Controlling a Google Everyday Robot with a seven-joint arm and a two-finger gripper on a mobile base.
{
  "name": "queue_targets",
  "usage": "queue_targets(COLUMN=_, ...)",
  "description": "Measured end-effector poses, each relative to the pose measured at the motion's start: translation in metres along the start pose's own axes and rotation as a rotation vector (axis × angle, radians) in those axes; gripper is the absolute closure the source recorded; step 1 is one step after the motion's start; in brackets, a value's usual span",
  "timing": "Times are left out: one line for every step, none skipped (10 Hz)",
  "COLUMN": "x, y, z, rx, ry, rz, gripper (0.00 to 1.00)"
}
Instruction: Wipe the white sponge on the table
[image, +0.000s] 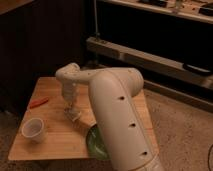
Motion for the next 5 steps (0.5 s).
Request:
queue_targets(x=0.001, y=-0.001, z=0.000, rx=0.003, ry=-0.003, rz=0.014, gripper=1.00)
queue_targets(x=0.003, y=-0.006, z=-0.002, rx=0.010, ry=-0.008, rz=0.032, gripper=1.00)
queue_targets(x=0.005, y=-0.011, z=-0.004, rx=0.017, ry=-0.016, rz=0.052, gripper=1.00)
queue_targets(x=0.006, y=-0.014, z=-0.007, rx=0.022, ry=-0.027, rz=0.074, gripper=1.00)
queue_targets(x=0.007, y=-0.018, z=-0.008, rx=0.024, ry=-0.034, rz=0.090, gripper=1.00)
